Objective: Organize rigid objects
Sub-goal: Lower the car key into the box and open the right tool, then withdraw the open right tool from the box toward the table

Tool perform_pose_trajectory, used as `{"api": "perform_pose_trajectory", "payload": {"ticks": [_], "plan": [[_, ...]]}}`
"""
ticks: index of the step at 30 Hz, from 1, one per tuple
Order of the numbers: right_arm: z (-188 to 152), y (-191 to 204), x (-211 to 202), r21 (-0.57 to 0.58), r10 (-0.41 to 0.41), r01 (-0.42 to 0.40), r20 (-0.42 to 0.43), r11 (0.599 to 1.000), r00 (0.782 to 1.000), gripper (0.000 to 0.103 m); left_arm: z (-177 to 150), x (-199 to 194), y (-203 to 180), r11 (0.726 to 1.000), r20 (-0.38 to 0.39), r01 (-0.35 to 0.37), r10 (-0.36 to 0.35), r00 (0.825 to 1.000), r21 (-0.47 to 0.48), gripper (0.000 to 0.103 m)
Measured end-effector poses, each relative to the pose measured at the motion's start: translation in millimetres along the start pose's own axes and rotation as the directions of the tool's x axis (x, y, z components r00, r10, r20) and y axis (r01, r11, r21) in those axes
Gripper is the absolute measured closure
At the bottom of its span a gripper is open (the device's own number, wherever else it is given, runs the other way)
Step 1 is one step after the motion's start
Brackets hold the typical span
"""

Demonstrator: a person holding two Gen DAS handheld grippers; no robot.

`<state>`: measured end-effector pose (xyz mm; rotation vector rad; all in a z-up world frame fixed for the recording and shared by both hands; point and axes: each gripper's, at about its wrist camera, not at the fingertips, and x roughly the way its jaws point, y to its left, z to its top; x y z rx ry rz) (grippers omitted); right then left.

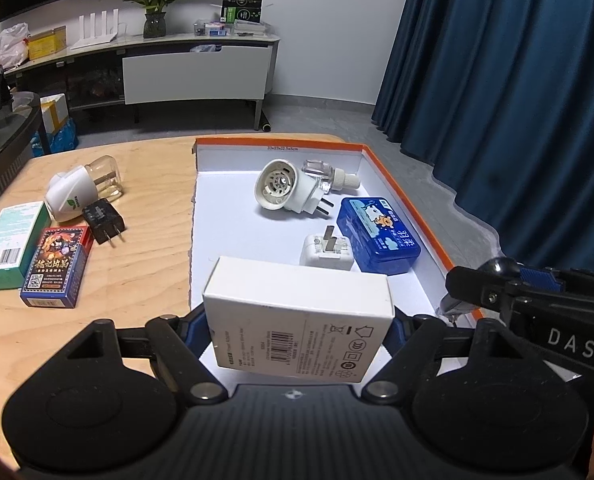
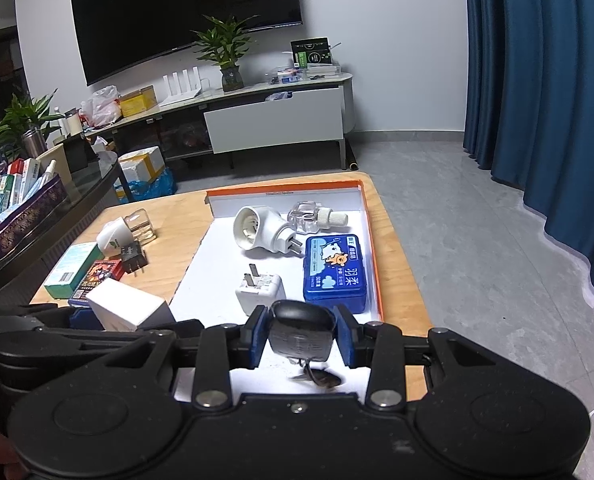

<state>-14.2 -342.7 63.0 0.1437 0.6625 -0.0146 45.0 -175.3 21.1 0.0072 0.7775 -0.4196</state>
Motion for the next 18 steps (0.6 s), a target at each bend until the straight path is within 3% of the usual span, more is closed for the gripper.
{"api": "perform_pose_trajectory", "payload": {"ticks": [9, 16, 18], "plan": [[2.6, 0.2, 0.1, 0.005, -0.017, 0.017, -0.002, 1.0, 1.0, 0.054, -4.4, 9.7, -1.0, 1.0, -0.042, 0.017, -0.017, 0.999, 0.001, 0.021], [7.6, 0.8, -4.5, 0.004, -0.033, 0.033, 0.018, 0.999, 0.999, 0.05, -3.5, 8.0, -4.4, 1.0, -0.042, 0.015, -0.014, 0.999, 0.013, 0.01], [8.6, 2.0, -5.5, 0.004, -0.037, 0.037, 0.021, 0.999, 0.999, 0.043, -2.1, 5.9, -3.3, 1.0, -0.041, -0.001, 0.001, 0.999, 0.013, 0.009]]}}
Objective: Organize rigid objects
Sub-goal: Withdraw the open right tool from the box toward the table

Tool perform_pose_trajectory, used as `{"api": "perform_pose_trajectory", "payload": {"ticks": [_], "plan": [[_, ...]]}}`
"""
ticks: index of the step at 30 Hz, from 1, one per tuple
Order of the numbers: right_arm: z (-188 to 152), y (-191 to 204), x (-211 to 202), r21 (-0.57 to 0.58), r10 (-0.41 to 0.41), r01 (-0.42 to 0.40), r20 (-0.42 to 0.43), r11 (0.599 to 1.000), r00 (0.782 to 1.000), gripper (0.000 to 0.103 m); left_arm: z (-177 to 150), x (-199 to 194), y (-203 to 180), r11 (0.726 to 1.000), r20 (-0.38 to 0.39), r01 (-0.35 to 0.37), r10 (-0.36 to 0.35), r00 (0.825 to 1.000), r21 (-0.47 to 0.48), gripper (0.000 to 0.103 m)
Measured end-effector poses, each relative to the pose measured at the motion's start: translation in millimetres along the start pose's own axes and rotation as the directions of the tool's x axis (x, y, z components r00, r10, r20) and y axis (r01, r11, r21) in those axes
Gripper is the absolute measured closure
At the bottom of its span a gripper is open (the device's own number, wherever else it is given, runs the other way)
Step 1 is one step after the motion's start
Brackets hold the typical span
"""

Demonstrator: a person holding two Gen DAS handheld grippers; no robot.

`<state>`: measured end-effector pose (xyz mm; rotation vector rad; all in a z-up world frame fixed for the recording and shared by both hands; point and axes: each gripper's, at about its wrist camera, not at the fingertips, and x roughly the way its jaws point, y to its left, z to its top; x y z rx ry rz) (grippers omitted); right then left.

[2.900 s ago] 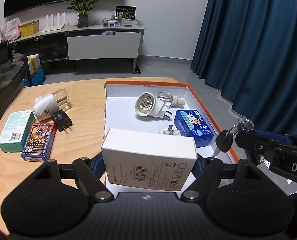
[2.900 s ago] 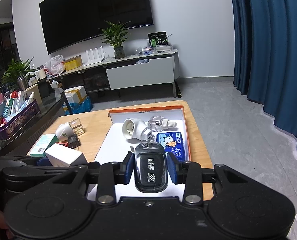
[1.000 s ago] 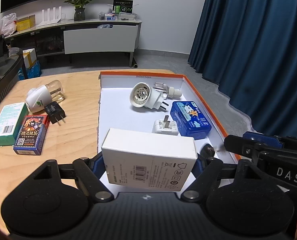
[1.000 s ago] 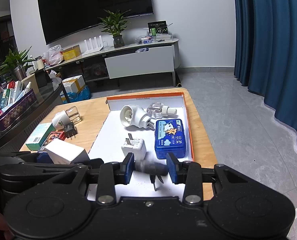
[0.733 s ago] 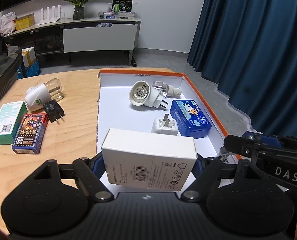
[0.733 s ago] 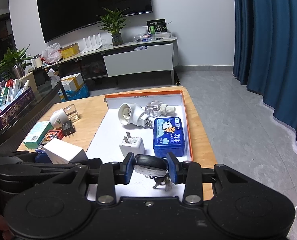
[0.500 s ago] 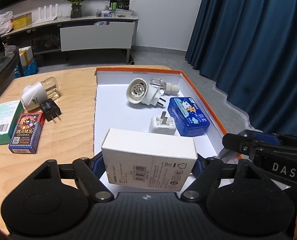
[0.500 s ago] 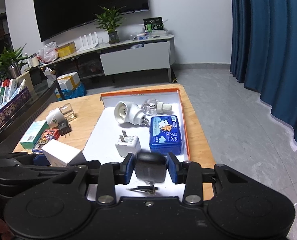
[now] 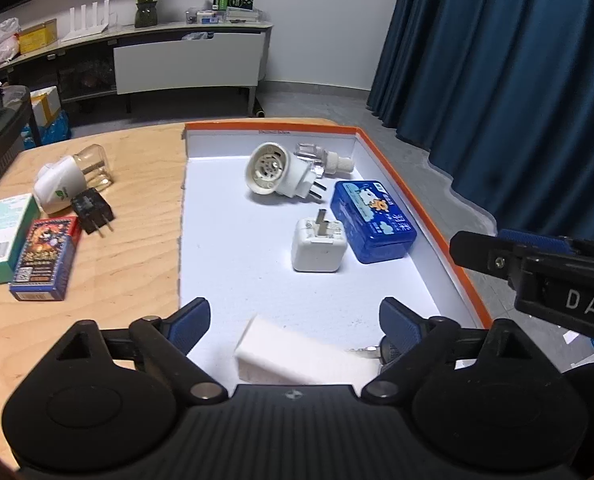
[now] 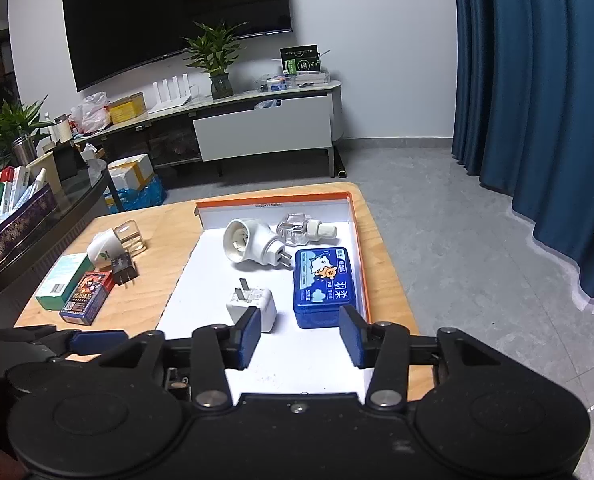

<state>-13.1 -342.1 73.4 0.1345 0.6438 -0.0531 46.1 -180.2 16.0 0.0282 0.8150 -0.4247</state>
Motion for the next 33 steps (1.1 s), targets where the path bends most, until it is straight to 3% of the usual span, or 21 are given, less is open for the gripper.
{"api": "perform_pose_trajectory", "payload": {"ticks": [7, 20, 33], "plan": [[5.2, 11.5, -1.1, -0.024, -0.009, 0.009, 0.013, 1.0, 1.0, 0.03, 6.9, -9.7, 20.0, 0.995, 0.005, -0.093, 0.093, 0.996, -0.03, 0.006], [11.4, 75.9, 20.5, -0.112, 0.107, -0.109, -0.023, 0.988, 0.994, 0.029, 6.4, -34.9, 84.6, 0.966, 0.011, -0.219, 0.223, 0.975, -0.135, 0.005], [7.5, 140.6, 39.0, -0.202, 0.193, -0.203, -0.07, 0.958, 0.979, 0.029, -9.3, -52.7, 144.1, 0.923, -0.013, -0.293, 0.299, 0.954, -0.25, 0.006]]}}
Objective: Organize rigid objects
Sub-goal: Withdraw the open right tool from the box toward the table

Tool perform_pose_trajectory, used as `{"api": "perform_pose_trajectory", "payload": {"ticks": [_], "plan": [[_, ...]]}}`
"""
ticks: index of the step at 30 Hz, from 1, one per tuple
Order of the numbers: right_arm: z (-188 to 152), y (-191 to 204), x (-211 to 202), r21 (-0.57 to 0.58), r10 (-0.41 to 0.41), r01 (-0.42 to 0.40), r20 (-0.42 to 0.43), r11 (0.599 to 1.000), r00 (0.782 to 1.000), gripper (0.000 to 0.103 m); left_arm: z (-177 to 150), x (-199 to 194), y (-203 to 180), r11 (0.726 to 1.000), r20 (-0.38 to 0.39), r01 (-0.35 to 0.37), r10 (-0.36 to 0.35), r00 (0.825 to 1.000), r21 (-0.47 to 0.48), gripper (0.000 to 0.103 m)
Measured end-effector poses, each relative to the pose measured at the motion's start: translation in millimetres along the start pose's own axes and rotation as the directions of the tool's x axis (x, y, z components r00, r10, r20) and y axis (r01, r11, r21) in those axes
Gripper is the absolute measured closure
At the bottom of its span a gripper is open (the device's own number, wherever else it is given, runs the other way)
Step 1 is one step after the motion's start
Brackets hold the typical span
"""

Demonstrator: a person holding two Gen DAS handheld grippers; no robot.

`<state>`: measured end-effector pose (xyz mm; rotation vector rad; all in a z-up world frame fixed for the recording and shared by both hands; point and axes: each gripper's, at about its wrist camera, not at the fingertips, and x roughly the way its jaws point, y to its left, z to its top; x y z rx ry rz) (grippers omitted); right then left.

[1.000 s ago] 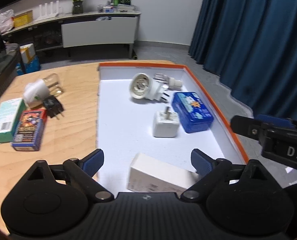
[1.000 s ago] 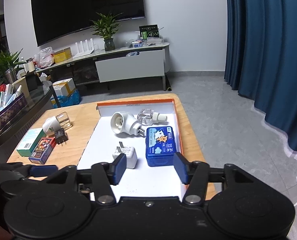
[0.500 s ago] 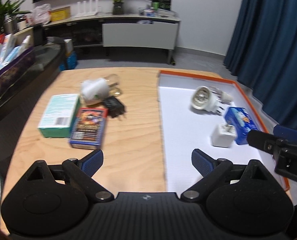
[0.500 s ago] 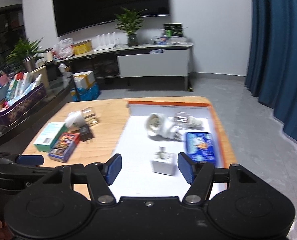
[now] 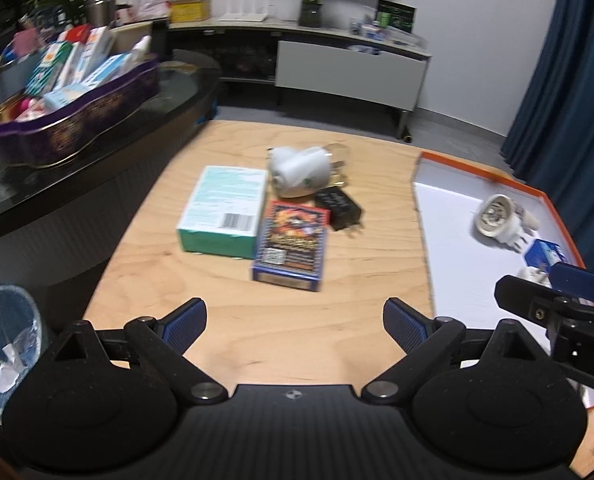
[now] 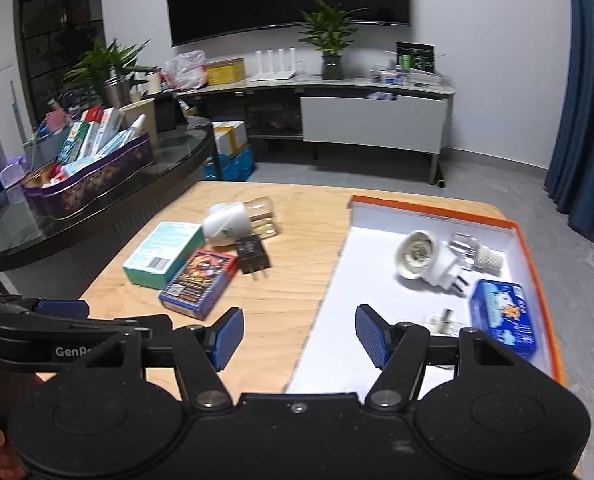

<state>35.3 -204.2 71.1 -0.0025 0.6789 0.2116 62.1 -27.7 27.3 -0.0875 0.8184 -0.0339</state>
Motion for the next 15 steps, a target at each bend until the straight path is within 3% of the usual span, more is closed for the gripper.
{"api": "perform_pose_trajectory", "payload": {"ticks": [15], "plan": [[-0.1, 26.9, 29.6, -0.04, 0.046, -0.047, -0.043, 0.998, 0.998, 0.029, 1.9, 13.5, 36.7, 0.997, -0.016, -0.044, 0.043, 0.999, -0.056, 0.005]]}}
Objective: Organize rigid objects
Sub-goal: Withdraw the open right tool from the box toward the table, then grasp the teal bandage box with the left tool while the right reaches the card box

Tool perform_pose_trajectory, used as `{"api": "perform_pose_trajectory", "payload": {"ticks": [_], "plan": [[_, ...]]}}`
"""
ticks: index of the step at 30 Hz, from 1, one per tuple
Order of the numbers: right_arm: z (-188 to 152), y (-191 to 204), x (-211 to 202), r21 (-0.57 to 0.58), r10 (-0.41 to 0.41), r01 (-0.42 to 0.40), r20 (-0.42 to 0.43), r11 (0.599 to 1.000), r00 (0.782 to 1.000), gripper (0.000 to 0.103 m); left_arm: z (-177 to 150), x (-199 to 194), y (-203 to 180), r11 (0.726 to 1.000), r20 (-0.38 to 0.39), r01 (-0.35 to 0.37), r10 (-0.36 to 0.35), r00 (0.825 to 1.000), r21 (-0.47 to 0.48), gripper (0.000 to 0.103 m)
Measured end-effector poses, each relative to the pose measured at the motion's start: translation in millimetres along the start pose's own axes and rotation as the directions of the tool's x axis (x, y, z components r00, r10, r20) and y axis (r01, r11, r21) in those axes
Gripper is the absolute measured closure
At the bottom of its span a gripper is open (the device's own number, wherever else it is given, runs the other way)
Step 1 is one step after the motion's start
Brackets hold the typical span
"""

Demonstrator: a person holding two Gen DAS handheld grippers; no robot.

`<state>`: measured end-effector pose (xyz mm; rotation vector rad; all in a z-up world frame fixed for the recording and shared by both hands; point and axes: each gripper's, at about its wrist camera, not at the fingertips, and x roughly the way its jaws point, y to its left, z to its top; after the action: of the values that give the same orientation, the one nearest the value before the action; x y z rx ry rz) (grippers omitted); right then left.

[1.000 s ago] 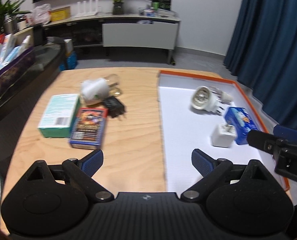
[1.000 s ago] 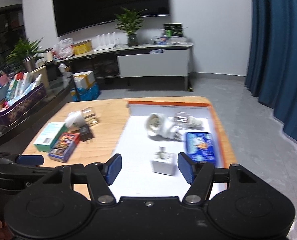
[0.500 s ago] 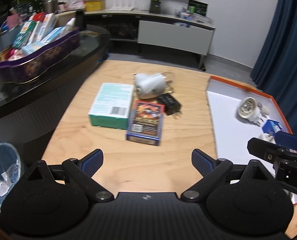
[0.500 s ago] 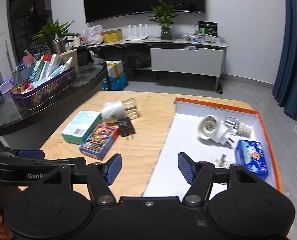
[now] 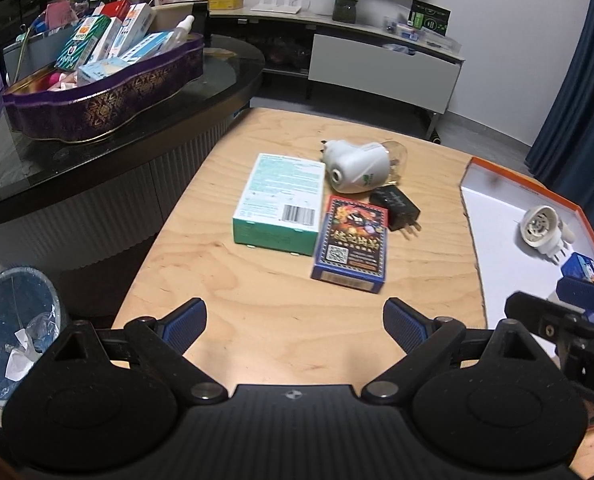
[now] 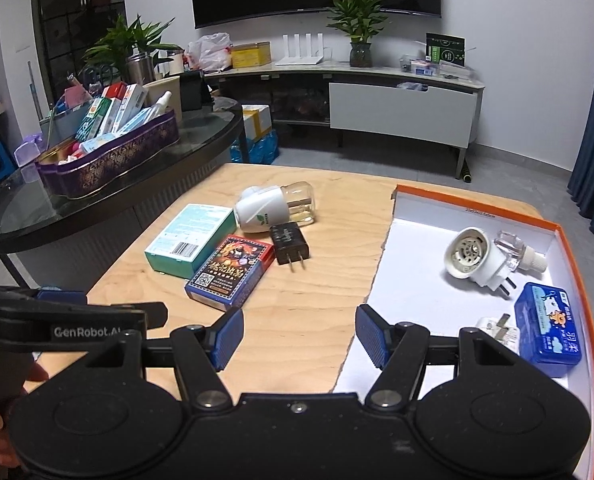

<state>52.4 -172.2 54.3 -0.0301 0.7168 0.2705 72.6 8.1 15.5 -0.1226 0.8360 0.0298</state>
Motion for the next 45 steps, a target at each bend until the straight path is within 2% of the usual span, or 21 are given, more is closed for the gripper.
{"api": "perform_pose_trajectory", "payload": {"ticks": [14, 25, 33, 39, 45], "plan": [[2.9, -2.8, 25.7, 0.004, 0.011, -0.011, -0.033, 1.0, 0.999, 0.029, 24.4, 35.6, 11.8, 1.0, -0.019, -0.027, 0.027, 0.999, 0.016, 0.005], [6.6, 4.5, 43.2, -0.015, 0.019, -0.02, -0.046, 1.0, 0.999, 0.029, 48.0, 71.7, 17.5, 1.0, -0.032, -0.007, 0.007, 0.999, 0.023, 0.004], [8.1, 2.9, 53.5, -0.016, 0.01, -0.011, -0.056, 1.0, 0.998, 0.029, 65.5, 106.0, 9.8, 0.997, -0.035, -0.017, 0.02, 0.999, 0.079, 0.0], [9.4, 2.8, 61.5, -0.013, 0.002, -0.003, -0.066, 1.0, 0.998, 0.029, 72.4, 114.8, 15.8, 0.998, -0.03, 0.013, -0.011, 0.999, 0.068, 0.0], [10.5, 7.6, 67.7, -0.016, -0.007, 0.006, -0.074, 1.0, 0.997, 0.029, 72.2, 116.4, 22.6, 0.998, -0.036, 0.012, -0.009, 0.999, 0.068, 0.001]]}}
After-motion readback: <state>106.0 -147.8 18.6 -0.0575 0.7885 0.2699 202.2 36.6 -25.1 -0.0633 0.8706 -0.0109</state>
